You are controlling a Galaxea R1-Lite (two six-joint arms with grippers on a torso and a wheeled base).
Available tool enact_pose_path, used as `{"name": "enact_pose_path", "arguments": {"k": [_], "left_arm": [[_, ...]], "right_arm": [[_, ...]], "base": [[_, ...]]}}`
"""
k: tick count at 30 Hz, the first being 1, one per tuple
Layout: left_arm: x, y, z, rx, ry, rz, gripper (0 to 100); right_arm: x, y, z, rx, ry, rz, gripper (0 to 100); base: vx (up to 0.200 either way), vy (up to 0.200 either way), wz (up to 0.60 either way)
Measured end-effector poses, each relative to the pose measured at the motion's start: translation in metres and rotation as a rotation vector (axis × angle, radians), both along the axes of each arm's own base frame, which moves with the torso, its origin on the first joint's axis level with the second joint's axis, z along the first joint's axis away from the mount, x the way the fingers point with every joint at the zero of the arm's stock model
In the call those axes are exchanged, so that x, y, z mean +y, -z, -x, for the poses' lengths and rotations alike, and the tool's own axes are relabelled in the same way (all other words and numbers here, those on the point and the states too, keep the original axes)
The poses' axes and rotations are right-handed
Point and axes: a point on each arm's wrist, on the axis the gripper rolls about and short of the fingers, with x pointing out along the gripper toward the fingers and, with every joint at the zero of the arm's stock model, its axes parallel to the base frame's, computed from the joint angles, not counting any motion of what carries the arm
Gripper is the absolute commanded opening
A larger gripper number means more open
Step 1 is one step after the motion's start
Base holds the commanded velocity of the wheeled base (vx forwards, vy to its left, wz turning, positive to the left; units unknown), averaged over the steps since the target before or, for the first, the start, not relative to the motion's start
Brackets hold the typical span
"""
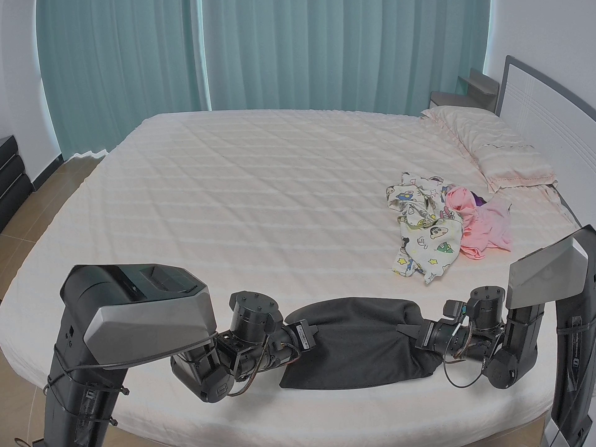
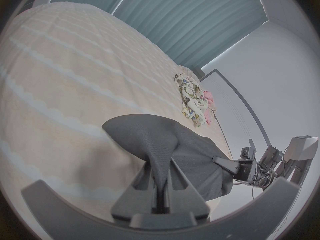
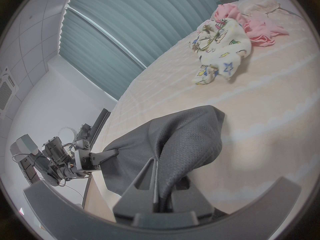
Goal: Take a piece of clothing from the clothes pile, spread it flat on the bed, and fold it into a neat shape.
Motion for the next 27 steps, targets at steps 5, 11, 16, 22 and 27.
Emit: {"name": "enact_pose_path", "arguments": {"k": [5,11,16,22,27], "left_arm": [[-0.0005,0.0004,0.0006,0.002,0.002,-0.001,0],[-0.0010,0.0013,0.0021,0.006,0.006,-0.004,0],[-0.0012,0.0021,0.0023,0.008,0.007,-0.004,0],[-0.0011,0.0029,0.0027,0.012,0.007,-0.006,0],[-0.0010,0.0032,0.0028,0.013,0.007,-0.007,0]], "right_arm": [[-0.0011,-0.0002,0.0007,0.002,0.004,0.001,0],[-0.0034,0.0005,0.0022,0.010,0.011,0.005,0],[-0.0043,0.0011,0.0037,0.017,0.012,0.008,0],[-0.0047,0.0014,0.0043,0.020,0.012,0.008,0],[-0.0047,0.0013,0.0045,0.021,0.012,0.007,0]], "base": [[0.000,-0.200,0.00],[0.000,-0.200,0.00],[0.000,-0.200,0.00],[0.000,-0.200,0.00],[0.000,-0.080,0.00]]}}
